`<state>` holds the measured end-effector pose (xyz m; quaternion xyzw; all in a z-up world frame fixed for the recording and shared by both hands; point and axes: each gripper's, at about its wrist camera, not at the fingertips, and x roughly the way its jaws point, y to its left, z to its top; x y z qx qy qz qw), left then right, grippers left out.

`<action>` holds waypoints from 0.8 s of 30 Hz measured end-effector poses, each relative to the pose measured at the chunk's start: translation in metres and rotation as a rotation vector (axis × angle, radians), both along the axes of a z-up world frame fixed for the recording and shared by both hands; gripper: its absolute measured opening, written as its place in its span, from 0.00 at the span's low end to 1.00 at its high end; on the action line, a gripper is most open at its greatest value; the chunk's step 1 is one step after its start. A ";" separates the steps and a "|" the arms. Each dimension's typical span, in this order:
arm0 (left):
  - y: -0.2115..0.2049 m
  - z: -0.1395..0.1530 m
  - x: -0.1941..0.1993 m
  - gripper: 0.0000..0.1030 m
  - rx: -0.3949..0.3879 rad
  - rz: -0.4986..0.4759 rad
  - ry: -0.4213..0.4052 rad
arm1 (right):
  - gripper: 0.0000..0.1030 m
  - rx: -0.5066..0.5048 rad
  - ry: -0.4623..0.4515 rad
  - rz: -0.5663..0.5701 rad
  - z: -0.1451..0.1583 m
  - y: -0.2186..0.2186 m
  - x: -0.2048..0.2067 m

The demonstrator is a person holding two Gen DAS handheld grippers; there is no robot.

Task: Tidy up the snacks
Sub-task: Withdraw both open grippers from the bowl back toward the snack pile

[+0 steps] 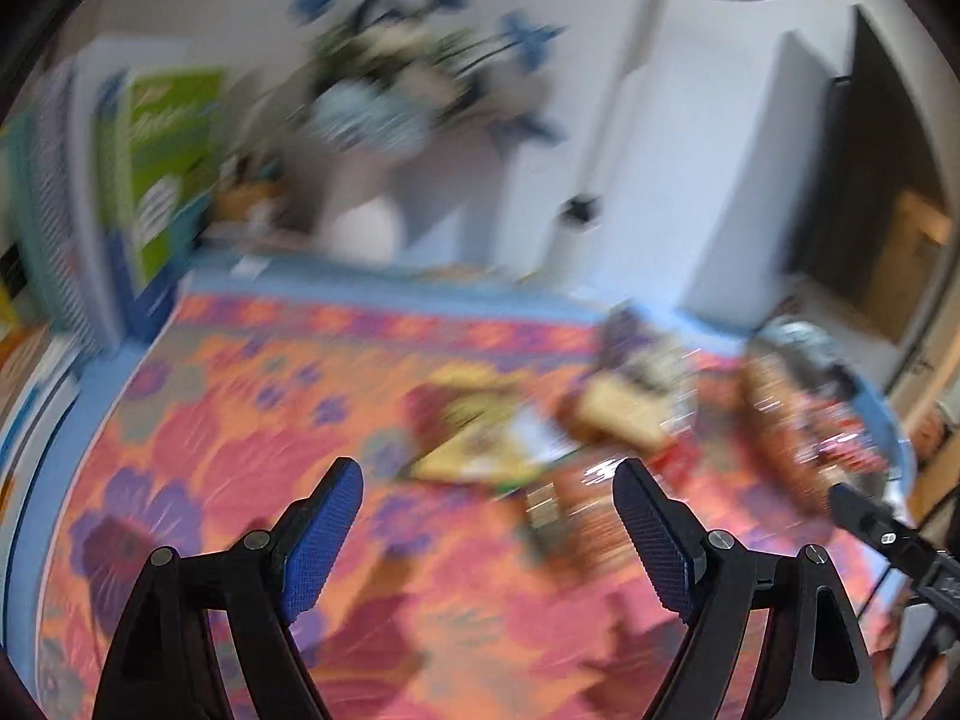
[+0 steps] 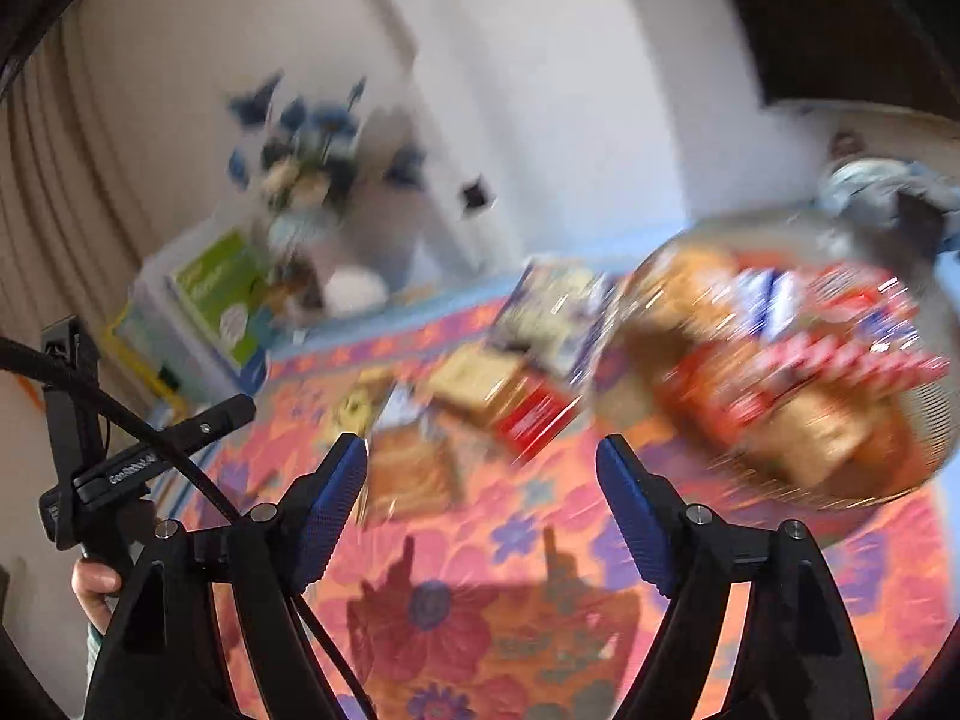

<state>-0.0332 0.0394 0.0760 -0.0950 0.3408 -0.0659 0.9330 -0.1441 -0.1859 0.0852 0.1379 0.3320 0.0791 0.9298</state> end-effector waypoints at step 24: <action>0.041 -0.065 0.018 0.81 -0.179 0.045 0.123 | 0.77 -0.173 0.132 0.031 -0.066 0.036 0.029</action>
